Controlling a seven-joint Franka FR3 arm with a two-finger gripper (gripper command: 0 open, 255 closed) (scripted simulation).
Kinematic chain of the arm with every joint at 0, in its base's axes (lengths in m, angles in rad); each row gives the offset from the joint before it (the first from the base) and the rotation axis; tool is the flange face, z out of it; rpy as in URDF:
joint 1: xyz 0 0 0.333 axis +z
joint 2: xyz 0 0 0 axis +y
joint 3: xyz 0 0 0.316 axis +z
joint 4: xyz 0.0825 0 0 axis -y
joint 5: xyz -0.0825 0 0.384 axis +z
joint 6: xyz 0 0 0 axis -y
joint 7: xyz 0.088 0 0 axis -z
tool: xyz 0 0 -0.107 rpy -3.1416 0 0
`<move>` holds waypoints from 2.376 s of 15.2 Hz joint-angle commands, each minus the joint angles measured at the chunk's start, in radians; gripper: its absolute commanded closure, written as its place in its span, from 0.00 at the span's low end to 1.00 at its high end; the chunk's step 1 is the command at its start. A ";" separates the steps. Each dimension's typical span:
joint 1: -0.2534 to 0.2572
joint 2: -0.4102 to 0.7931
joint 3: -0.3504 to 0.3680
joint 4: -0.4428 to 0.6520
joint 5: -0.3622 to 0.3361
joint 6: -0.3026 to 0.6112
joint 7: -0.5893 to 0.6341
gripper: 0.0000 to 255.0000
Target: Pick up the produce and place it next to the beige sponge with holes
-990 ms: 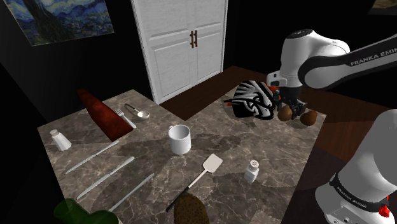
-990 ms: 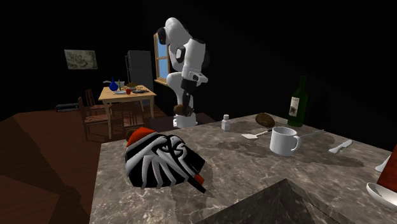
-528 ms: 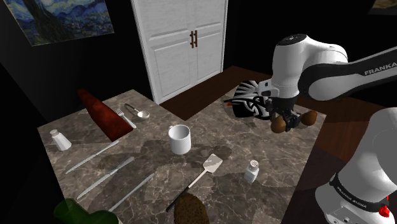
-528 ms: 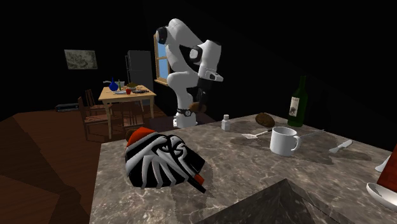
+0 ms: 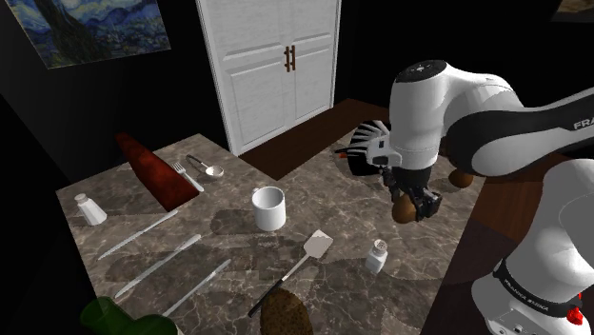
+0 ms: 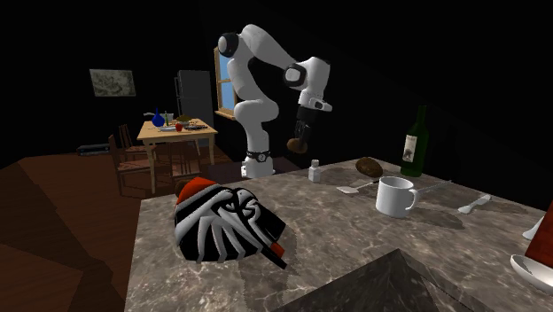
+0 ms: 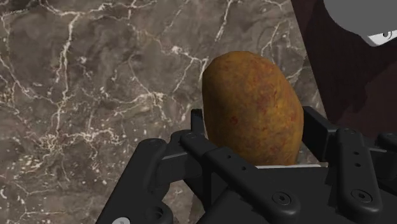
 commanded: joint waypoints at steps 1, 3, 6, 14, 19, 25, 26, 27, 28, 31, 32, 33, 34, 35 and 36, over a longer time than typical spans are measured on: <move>0.037 0.038 0.041 0.020 0.039 0.011 0.053 1.00; 0.071 0.075 0.080 0.049 0.074 0.013 0.101 1.00; 0.114 0.139 0.136 0.102 0.119 0.018 0.172 1.00; 0.192 0.342 0.271 0.291 0.182 0.023 0.355 1.00; 0.210 0.436 0.313 0.357 0.180 0.048 0.423 1.00; 0.207 0.493 0.320 0.322 0.164 0.136 0.439 1.00; 0.207 0.503 0.321 0.317 0.161 0.151 0.442 1.00; 0.206 0.514 0.321 0.312 0.157 0.166 0.445 1.00; 0.206 0.525 0.322 0.308 0.153 0.181 0.449 1.00; 0.204 0.559 0.324 0.296 0.141 0.225 0.460 1.00; 0.203 0.571 0.325 0.292 0.136 0.240 0.464 1.00; 0.203 0.583 0.325 0.289 0.131 0.255 0.468 1.00; 0.202 0.595 0.325 0.286 0.125 0.269 0.473 1.00; 0.202 0.608 0.325 0.283 0.120 0.284 0.477 1.00; 0.201 0.621 0.325 0.280 0.114 0.299 0.482 1.00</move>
